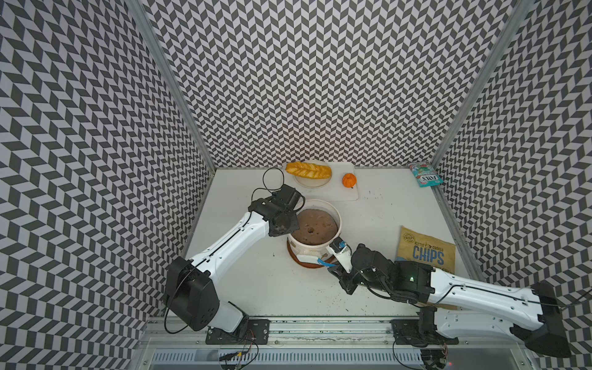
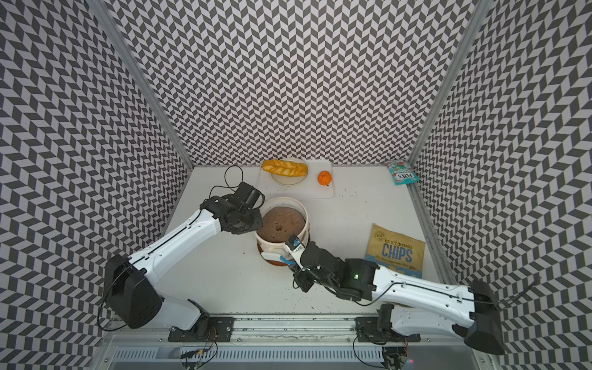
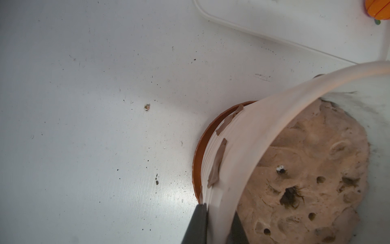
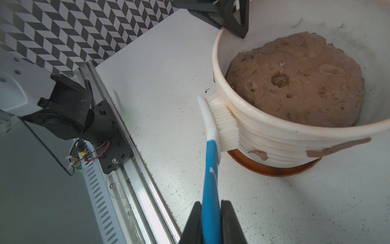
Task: Scrub the dried mud off the ceramic pot
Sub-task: Brush off the soil from the pot.
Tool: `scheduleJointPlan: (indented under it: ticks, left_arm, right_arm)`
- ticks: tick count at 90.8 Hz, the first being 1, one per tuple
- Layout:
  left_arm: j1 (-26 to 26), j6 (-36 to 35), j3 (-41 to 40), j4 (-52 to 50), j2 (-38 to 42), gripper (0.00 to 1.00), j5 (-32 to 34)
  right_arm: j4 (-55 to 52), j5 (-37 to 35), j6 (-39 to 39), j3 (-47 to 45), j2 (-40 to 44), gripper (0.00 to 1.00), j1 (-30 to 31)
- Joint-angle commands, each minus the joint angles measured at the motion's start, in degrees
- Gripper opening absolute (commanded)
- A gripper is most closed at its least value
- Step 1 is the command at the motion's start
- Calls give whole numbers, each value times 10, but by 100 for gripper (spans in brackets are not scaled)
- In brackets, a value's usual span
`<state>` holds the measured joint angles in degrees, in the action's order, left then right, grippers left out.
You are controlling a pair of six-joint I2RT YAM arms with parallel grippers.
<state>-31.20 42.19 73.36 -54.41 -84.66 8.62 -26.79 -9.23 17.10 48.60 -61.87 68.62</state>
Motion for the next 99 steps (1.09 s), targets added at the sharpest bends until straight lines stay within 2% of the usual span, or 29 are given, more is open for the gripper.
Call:
scheduleJointPlan:
  ticks: [1, 19, 42, 58, 73, 83, 99]
  left_arm:
    - [20, -7, 2, 25, -9, 0, 4]
    - [25, -12, -6, 35, -4, 0, 14]
    - [36, -28, -11, 47, -13, 0, 26]
    - [38, -35, -5, 52, -15, 0, 34]
    - [38, -44, -5, 63, -17, 0, 36]
    - [38, -63, -7, 72, -19, 0, 42]
    - [42, -117, -16, 103, -22, 0, 31]
  right_arm:
    - [-48, -101, 34, -6, -11, 0, -10]
    - [-61, -66, 30, -7, 3, 0, -3]
    - [-65, 2, -21, 26, 14, 0, 26]
    - [-70, 4, -45, 67, 4, 0, 40]
    - [-25, -35, -60, 72, 1, 0, 39]
    - [-10, -43, -78, 64, -6, 0, 25]
    - [-10, -6, -120, 48, -9, 0, -34]
